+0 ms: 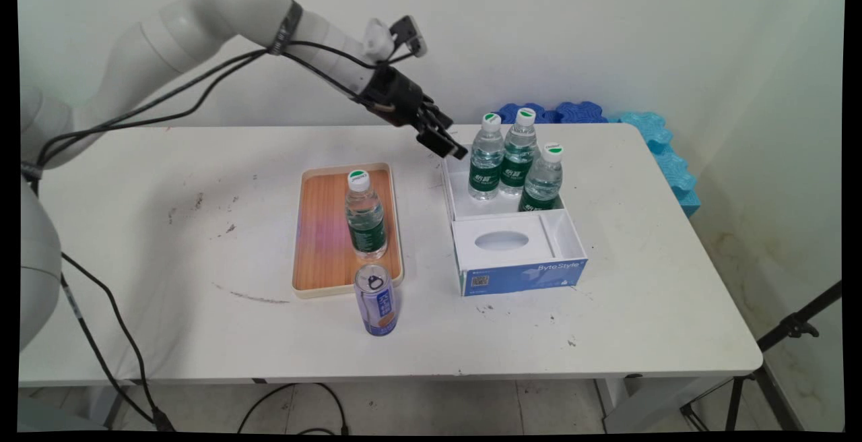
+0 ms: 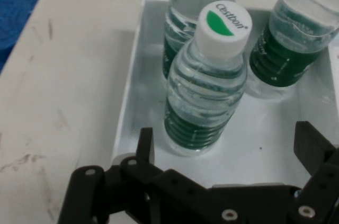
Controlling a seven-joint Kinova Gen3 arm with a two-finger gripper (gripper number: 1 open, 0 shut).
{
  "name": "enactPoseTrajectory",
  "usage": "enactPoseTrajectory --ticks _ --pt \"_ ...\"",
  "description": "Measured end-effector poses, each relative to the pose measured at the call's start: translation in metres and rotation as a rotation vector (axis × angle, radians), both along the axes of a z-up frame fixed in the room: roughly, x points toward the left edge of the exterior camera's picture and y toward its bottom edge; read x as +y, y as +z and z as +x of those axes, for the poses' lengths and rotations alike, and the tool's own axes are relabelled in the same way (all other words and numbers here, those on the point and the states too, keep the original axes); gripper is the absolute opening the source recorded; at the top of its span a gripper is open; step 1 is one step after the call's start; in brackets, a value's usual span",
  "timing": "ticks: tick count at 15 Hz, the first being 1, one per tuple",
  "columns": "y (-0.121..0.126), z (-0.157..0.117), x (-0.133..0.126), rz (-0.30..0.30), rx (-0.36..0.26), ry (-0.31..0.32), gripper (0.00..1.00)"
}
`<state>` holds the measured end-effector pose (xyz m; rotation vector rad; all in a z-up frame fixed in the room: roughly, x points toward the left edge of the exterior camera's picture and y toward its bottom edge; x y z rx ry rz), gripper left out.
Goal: Pick up the green bottle from the white box
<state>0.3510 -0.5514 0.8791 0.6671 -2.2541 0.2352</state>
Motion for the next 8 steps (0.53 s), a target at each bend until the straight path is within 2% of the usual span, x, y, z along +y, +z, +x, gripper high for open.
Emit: enactPoseTrajectory --ticks 8 --pt "-0.028 -0.030 -0.018 0.019 0.004 -0.035 1.00"
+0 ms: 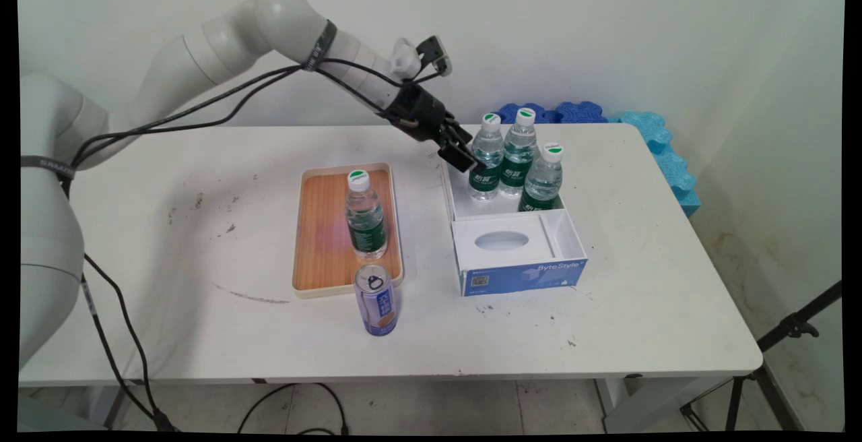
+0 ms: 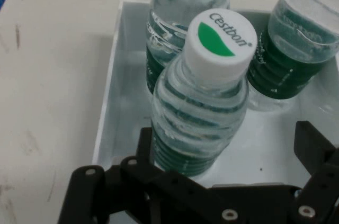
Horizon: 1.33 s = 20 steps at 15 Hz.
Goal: Pick up the green bottle from the white box, then place the picked object on the tray
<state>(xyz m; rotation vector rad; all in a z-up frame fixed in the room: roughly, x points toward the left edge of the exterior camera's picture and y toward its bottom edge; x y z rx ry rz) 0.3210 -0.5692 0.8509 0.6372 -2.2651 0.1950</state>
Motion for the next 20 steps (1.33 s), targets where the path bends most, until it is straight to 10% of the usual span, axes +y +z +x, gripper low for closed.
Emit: enactPoseTrajectory --ticks 4,5,20 --pt "-0.007 -0.007 -0.006 -0.006 0.003 -0.002 1.00" --pt "-0.009 -0.008 -0.007 -0.007 0.005 -0.002 0.00" --pt "0.023 0.008 0.002 -0.072 0.048 0.006 0.00"
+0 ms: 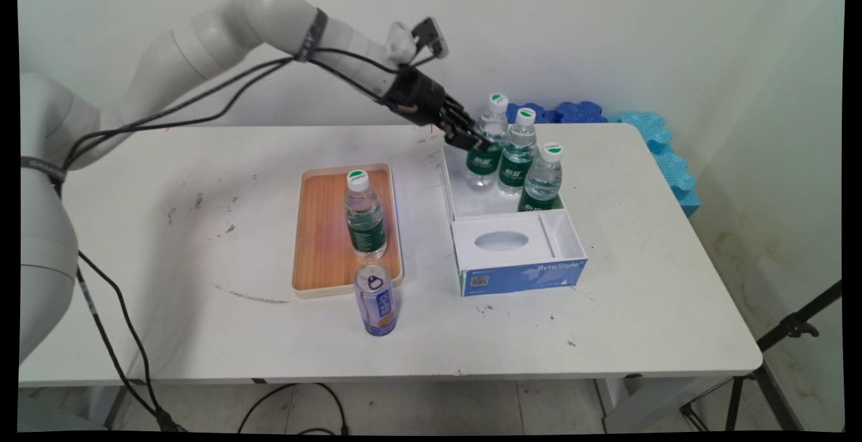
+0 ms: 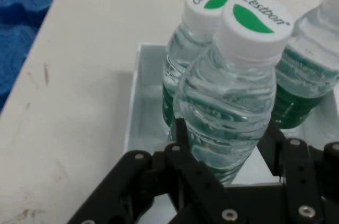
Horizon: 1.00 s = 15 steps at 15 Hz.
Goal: Place the picked object on the tray
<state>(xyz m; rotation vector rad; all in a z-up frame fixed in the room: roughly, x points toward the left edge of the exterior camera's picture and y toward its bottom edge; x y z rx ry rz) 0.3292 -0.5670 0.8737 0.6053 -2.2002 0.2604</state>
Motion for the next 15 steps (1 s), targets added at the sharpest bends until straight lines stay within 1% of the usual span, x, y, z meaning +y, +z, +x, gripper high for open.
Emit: enactPoseTrajectory --ticks 2,6,7,9,12,15 --pt "0.019 0.013 0.009 -0.011 0.014 0.008 0.00" --pt "0.063 0.047 0.032 -0.018 0.041 0.043 0.00" --pt "0.070 0.053 0.036 -0.018 0.044 0.047 0.00" --pt "0.088 0.076 0.051 -0.009 0.045 0.058 0.00" --pt "0.097 0.105 0.071 0.008 0.033 0.071 0.00" --pt "0.095 0.145 0.101 0.030 0.020 0.105 0.00"
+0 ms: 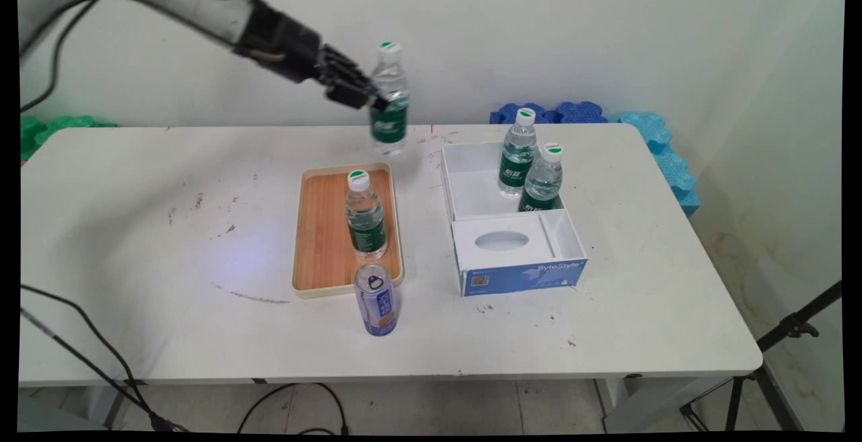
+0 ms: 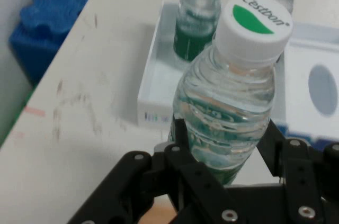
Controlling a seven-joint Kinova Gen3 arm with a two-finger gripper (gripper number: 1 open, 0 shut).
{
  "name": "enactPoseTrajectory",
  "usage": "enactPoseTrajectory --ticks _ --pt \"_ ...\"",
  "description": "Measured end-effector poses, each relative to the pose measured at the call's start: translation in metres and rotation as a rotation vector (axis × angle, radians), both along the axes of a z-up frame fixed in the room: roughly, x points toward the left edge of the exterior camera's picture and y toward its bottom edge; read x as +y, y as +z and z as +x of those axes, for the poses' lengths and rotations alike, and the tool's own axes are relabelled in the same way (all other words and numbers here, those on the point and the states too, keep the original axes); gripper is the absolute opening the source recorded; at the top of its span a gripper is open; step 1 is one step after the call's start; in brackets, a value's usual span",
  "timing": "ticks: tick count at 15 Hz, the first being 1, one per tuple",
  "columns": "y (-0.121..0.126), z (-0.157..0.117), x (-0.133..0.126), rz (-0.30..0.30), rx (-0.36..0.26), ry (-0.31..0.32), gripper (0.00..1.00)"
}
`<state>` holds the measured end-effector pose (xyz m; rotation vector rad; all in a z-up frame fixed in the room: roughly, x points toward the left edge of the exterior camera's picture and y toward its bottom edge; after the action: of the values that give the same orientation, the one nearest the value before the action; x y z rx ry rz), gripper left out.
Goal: Place the picked object on the tray
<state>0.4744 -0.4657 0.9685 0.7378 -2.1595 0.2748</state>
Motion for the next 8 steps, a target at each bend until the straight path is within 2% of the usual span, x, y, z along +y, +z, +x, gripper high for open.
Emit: enactPoseTrajectory --ticks 4,8 --pt "-0.014 0.041 0.037 0.015 -0.029 0.030 0.00" --pt "-0.033 0.070 0.069 0.016 -0.048 0.058 0.00"
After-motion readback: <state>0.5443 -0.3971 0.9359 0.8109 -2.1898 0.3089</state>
